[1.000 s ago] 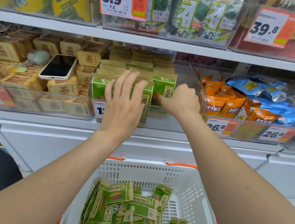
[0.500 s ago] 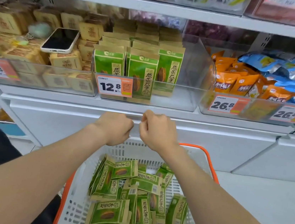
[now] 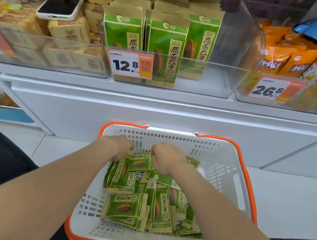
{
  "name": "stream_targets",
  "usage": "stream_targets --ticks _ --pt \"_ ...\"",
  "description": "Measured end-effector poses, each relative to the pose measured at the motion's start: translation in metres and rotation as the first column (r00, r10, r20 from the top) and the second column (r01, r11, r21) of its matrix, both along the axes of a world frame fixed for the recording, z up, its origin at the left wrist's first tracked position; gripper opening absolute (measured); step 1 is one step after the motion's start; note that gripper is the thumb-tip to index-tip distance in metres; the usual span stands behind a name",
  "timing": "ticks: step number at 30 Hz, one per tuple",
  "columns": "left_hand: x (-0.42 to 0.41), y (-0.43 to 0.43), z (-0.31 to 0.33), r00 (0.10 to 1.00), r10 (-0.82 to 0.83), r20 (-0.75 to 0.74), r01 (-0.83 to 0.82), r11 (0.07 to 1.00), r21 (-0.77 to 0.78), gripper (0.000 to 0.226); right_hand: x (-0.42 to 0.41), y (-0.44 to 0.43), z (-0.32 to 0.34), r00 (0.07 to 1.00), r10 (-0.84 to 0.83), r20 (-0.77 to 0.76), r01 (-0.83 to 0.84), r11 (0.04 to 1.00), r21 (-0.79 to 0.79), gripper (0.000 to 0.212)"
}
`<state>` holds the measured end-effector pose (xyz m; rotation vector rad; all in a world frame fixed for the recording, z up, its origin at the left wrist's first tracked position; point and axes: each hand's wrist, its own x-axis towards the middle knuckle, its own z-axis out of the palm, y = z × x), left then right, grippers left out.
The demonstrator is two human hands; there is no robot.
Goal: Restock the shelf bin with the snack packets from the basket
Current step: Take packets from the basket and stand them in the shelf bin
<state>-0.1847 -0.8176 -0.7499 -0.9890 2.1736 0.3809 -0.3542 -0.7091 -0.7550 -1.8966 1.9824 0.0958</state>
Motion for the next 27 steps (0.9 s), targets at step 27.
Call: stream_targets --ticks 27 --pt "-0.014 0.008 0.025 0.43 0.534 -0.728 -0.397 0.836 0.379 0.02 -0.026 0.0 0.006 0.926 -0.216 0.311 0.086 0.92 0.382 0.029"
